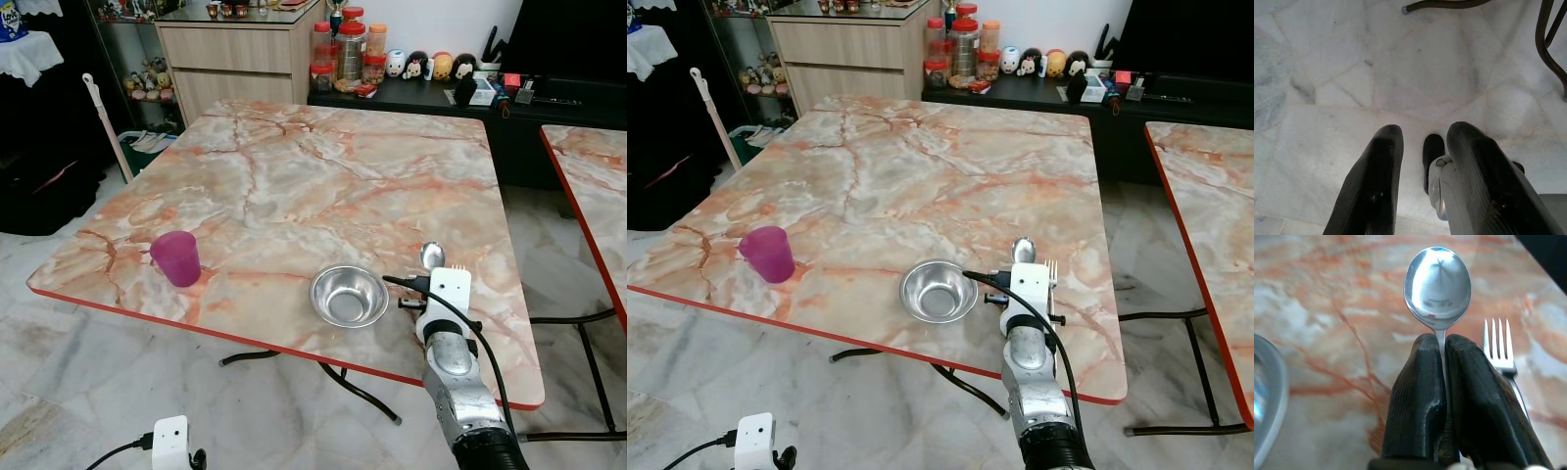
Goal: Setting the table
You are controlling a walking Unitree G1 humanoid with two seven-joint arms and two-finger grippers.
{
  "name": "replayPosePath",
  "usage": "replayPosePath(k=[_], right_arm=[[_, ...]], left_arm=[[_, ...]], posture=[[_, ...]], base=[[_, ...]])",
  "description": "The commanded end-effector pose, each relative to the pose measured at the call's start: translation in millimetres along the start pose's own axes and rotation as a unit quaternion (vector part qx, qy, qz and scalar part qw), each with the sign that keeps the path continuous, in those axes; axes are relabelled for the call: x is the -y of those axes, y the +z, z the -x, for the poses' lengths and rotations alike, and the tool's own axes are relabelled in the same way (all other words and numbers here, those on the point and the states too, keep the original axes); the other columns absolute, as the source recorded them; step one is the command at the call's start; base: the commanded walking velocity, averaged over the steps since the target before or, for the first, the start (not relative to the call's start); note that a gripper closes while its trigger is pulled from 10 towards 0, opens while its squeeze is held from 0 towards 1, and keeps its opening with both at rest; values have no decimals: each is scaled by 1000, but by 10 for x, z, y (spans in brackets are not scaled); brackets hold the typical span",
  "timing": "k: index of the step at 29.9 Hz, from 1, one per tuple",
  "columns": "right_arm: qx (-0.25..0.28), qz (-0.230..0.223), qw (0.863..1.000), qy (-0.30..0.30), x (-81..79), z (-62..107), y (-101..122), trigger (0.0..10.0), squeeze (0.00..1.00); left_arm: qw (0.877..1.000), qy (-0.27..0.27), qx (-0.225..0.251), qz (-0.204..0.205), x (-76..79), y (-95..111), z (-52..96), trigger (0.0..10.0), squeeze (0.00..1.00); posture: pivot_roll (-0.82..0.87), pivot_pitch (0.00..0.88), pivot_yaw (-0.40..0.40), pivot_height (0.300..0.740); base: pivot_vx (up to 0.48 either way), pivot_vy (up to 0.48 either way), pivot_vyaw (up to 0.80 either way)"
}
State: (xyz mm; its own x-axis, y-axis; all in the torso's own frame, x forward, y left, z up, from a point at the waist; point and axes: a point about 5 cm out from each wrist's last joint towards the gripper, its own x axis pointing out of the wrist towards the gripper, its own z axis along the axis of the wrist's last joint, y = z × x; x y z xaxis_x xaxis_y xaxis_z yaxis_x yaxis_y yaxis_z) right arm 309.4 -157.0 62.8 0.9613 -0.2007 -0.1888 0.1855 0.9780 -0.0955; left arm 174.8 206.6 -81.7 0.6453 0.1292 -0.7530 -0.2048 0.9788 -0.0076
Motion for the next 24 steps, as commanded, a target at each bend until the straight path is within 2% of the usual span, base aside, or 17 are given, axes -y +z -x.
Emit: replayPosePath(k=[1,3,7,13,17,24], right_arm=[[54,-3,998,21,-85,-5,196,10000,0],[94,0,994,49,-177,14,294,10000,0],[107,10,992,61,-231,12,328,10000,0],[136,-2,988,75,-293,-11,451,10000,0],[166,15,982,91,-329,-12,544,10000,0],[189,32,977,95,-345,-54,671,10000,0]], left_arm=[[1000,3,0,7,-12,-4,2,10000,0],[1000,8,4,-3,0,7,0,10000,0],[1000,18,8,-15,-11,16,0,10000,0],[999,31,12,-15,-39,25,2,10000,0],[999,35,15,-15,-38,39,-1,10000,0],[999,33,13,-16,-20,32,-2,10000,0]], posture=[[-10,0,8,732],[-9,0,6,732],[-11,0,7,732],[-14,0,3,732],[-17,0,4,732],[-27,0,10,732]], base=[[0,0,0],[0,0,0],[0,0,0],[0,-373,0],[0,-391,0],[0,-392,0]])
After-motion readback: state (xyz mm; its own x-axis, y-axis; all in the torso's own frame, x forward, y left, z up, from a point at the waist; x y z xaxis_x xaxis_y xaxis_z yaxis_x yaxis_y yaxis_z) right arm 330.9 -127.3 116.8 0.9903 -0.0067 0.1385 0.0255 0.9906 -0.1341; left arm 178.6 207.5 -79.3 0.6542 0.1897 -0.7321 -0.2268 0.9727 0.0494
